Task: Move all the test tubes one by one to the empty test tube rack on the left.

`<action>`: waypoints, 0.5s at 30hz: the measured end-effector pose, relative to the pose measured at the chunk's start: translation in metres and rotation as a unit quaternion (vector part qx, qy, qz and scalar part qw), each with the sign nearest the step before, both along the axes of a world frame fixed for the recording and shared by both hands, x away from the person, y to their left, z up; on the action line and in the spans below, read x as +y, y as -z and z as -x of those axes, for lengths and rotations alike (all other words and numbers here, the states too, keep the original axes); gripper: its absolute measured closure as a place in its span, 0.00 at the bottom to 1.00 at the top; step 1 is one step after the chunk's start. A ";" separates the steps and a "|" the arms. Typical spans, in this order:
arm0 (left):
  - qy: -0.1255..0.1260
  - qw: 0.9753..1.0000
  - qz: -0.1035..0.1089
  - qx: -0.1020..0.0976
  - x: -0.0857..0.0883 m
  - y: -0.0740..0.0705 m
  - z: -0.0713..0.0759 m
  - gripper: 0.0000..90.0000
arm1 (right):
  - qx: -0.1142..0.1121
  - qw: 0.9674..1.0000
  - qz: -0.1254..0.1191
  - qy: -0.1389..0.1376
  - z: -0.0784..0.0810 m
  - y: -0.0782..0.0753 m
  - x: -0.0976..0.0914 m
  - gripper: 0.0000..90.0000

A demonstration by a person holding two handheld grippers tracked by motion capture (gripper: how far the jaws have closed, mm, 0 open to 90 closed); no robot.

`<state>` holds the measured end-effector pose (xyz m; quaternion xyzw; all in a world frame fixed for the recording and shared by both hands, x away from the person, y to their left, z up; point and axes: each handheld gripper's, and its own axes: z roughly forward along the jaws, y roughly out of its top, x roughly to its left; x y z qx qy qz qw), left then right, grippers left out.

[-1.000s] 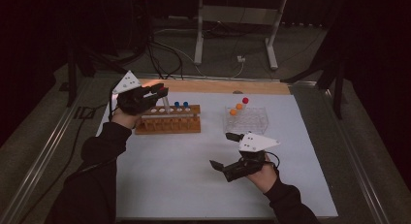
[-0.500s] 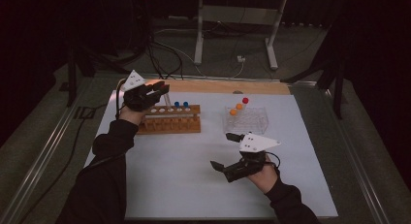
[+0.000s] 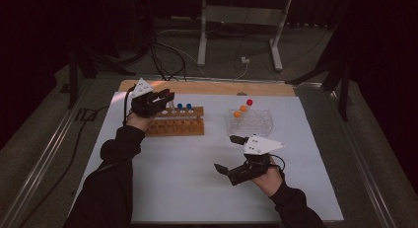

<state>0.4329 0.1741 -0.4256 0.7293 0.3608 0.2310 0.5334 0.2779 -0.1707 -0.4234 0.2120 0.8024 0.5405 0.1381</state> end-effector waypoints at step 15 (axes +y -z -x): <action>-0.013 1.000 -0.020 0.017 -0.009 0.026 0.001 0.80 | 0.001 1.000 -0.002 0.000 0.000 0.000 -0.001 0.00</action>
